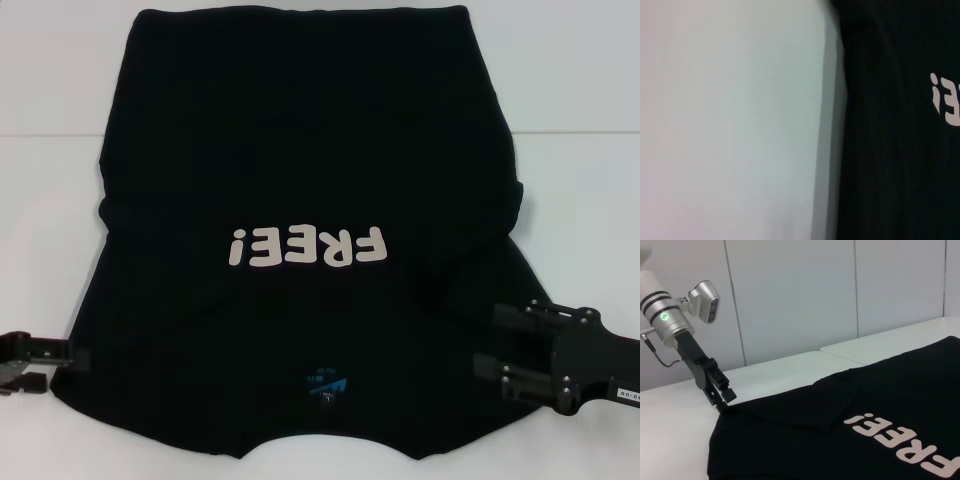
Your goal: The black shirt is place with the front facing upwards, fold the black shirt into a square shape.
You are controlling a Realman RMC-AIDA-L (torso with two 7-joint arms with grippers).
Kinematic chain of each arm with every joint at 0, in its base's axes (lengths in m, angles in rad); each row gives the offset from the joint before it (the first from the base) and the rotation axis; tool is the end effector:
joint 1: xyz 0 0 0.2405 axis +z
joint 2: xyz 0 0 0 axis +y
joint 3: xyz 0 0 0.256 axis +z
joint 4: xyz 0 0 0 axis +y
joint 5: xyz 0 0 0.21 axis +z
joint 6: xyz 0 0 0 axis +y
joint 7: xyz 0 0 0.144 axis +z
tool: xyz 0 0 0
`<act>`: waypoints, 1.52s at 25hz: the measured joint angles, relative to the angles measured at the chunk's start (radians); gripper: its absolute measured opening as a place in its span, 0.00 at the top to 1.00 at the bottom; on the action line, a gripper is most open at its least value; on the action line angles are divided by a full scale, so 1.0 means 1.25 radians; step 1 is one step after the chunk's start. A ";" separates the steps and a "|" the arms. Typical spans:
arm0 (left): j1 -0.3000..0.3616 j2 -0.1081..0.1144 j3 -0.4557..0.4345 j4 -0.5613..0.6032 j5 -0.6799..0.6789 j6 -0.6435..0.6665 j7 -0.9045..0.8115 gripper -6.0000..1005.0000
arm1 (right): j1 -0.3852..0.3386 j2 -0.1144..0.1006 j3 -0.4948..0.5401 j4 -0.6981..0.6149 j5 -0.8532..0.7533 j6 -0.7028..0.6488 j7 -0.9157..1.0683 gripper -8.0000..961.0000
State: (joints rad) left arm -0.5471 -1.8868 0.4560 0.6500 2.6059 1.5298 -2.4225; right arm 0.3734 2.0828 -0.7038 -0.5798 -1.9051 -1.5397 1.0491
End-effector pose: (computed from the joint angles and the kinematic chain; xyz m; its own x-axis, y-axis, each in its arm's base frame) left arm -0.3655 0.3164 0.0810 0.0071 0.9581 0.2864 0.9895 0.0347 -0.1406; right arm 0.3052 0.2851 -0.0104 0.8261 -0.2048 -0.5250 -0.3939 -0.8762 -0.2779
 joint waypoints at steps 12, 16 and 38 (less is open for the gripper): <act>-0.025 -0.001 -0.005 -0.047 -0.029 0.011 0.007 0.12 | 0.005 0.000 0.000 0.000 0.000 0.000 0.001 0.25; -0.037 -0.001 -0.001 -0.056 -0.031 0.013 0.008 0.12 | 0.007 -0.001 0.000 0.000 0.000 0.000 0.004 0.25; -0.036 0.000 0.034 -0.038 -0.010 -0.024 0.004 0.79 | 0.007 -0.008 0.026 -0.004 0.004 -0.020 0.041 0.25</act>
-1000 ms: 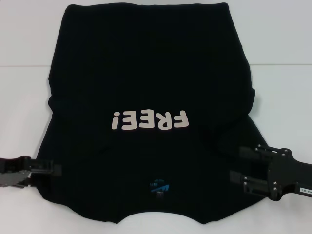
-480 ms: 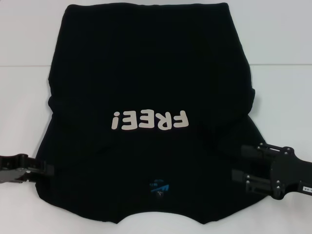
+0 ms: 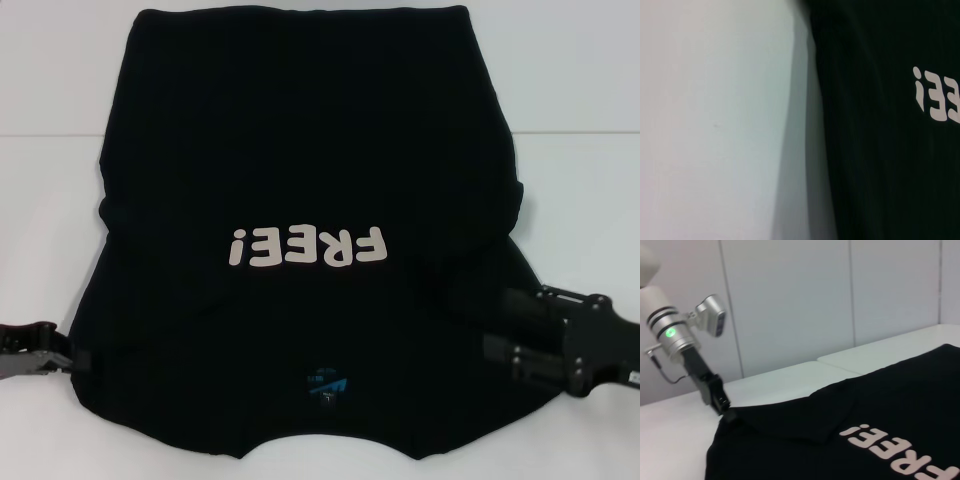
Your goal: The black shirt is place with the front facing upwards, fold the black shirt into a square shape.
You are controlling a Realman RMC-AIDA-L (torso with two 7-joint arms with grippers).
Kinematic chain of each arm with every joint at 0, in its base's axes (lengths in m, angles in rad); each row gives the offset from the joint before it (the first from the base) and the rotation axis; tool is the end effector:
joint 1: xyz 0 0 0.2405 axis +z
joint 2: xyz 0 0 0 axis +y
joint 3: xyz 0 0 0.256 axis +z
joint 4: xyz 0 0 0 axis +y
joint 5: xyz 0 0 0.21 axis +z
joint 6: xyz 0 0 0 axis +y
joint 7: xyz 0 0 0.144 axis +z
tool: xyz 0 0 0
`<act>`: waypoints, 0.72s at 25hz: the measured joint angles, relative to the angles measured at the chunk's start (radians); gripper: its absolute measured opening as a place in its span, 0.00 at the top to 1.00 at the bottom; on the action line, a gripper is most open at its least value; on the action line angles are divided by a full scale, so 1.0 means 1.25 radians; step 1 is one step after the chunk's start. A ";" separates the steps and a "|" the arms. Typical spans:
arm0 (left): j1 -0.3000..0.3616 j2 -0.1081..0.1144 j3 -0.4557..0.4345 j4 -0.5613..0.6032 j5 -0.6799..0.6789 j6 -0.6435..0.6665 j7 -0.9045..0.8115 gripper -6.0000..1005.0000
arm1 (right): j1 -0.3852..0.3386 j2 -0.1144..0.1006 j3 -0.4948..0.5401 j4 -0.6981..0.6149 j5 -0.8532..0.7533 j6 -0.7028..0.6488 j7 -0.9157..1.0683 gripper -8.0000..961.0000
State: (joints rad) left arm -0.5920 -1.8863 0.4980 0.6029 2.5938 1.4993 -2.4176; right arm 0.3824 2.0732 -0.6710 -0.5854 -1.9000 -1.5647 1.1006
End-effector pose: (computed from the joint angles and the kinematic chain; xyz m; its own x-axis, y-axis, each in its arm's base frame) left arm -0.3531 0.3304 0.0692 0.0489 0.9654 0.2563 0.9896 -0.0121 -0.1435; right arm 0.3035 0.2892 -0.0007 0.7981 -0.2275 -0.5579 -0.4306 -0.8630 -0.2641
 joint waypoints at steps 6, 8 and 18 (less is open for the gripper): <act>-0.003 0.002 0.000 -0.001 0.000 0.003 0.000 0.93 | 0.014 -0.045 0.005 -0.071 -0.025 0.004 0.282 0.25; -0.005 0.003 0.001 -0.001 0.000 0.007 0.001 0.98 | 0.033 -0.076 0.003 -0.112 -0.082 0.004 0.455 0.25; -0.015 0.008 0.003 -0.002 0.001 0.019 -0.001 1.00 | 0.200 -0.193 0.017 -0.143 -0.495 -0.082 1.006 0.25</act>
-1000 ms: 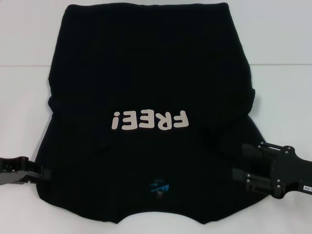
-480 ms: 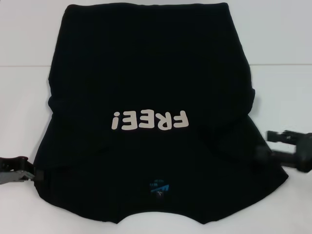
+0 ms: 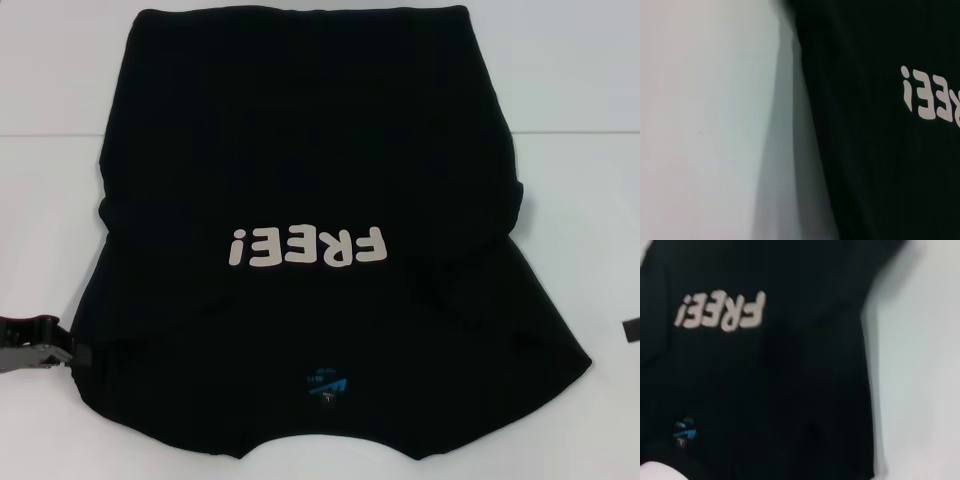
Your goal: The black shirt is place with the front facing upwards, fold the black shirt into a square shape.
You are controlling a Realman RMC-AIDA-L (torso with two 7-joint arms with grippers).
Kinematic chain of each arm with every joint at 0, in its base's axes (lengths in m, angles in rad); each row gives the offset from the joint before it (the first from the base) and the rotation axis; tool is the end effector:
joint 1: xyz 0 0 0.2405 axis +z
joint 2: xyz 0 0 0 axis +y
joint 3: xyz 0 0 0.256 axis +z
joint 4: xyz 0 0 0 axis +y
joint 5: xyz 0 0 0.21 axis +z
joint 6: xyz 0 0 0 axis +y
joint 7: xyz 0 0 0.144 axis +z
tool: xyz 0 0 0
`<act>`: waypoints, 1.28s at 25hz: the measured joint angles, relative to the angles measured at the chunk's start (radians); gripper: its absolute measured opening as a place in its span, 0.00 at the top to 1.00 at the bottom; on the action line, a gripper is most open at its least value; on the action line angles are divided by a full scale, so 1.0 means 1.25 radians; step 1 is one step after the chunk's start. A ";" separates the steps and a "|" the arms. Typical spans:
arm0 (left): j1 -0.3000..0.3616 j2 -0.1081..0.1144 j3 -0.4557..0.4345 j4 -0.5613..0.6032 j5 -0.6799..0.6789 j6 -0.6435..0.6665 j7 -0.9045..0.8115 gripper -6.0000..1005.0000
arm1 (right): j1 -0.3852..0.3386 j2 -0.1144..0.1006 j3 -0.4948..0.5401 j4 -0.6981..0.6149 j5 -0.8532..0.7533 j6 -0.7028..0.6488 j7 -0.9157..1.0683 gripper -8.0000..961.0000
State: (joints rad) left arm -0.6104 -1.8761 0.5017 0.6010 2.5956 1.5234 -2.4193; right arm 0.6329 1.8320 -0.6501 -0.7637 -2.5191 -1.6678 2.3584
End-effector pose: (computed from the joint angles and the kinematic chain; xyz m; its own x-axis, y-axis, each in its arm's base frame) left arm -0.3465 0.3348 0.0724 0.0652 0.9688 0.2391 0.9899 -0.0325 -0.1382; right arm 0.3127 0.3505 0.1078 0.3039 -0.9414 -0.1460 -0.9392 -0.2703 -0.2118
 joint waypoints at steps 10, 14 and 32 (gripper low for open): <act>-0.003 0.000 0.000 -0.004 0.000 0.002 0.001 0.99 | 0.038 0.024 -0.017 0.061 -0.062 0.050 0.040 0.26; -0.003 0.000 0.000 -0.005 0.000 0.003 0.002 0.99 | 0.044 0.033 -0.041 0.085 -0.064 0.101 0.040 0.26; -0.006 0.000 0.000 -0.005 0.000 0.007 0.001 0.99 | 0.086 0.067 -0.081 0.134 -0.066 0.165 0.034 0.25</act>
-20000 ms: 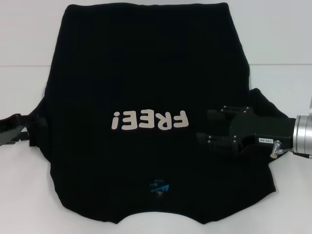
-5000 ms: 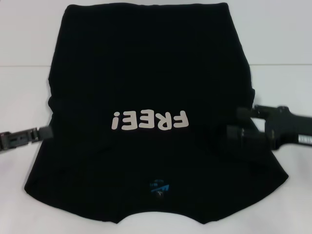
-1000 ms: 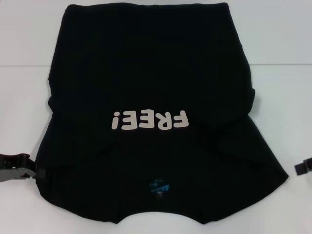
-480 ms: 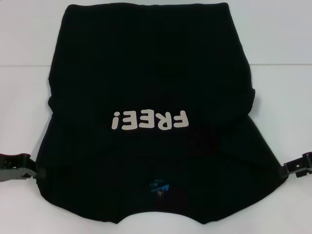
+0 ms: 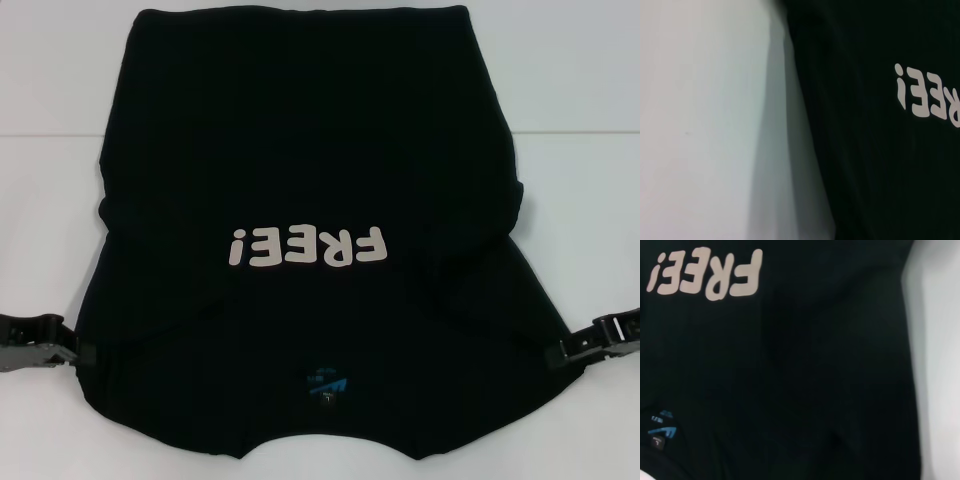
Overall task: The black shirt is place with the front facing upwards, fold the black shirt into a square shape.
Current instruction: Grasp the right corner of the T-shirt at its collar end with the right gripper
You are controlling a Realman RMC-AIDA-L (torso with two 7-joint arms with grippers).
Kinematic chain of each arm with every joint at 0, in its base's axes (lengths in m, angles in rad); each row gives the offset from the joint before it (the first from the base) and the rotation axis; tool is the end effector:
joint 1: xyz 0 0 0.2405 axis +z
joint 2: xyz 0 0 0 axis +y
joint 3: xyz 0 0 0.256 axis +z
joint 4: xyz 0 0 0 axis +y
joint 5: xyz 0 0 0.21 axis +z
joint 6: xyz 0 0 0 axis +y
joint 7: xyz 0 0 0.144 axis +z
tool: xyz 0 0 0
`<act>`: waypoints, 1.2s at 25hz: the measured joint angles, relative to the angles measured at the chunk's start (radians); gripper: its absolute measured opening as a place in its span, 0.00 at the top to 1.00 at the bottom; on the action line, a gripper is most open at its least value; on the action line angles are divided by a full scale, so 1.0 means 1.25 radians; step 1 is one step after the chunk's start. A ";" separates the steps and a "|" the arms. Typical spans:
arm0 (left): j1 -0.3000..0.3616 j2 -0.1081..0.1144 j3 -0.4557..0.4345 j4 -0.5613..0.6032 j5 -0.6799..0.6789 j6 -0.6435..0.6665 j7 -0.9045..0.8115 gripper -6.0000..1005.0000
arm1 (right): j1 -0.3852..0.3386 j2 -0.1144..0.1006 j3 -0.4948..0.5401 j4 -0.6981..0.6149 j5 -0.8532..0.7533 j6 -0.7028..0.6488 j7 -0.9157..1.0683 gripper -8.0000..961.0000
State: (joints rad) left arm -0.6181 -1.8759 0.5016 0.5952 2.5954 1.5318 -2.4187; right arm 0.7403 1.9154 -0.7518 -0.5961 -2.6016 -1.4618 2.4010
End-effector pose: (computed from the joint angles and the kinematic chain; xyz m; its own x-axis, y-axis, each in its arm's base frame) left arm -0.3434 0.3358 0.0709 0.0690 0.9707 0.2300 0.9908 -0.0398 -0.1292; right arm 0.2998 0.3699 0.0376 0.3072 -0.9504 -0.0480 -0.9220 -0.2847 -0.2625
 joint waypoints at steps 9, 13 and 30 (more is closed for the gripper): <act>-0.005 0.000 0.000 0.000 -0.001 0.003 -0.001 0.99 | 0.014 0.009 -0.012 0.006 0.000 0.000 -0.001 0.26; -0.006 0.000 0.000 0.000 -0.001 0.004 -0.001 0.99 | 0.012 0.004 -0.018 0.007 0.000 0.002 0.001 0.26; -0.009 0.000 0.000 0.000 -0.001 0.004 -0.002 0.99 | 0.017 0.001 -0.025 0.011 0.000 0.011 0.004 0.26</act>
State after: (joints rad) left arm -0.6299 -1.8759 0.5014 0.5952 2.5939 1.5370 -2.4206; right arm 0.7612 1.9168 -0.7825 -0.5824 -2.6016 -1.4479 2.4055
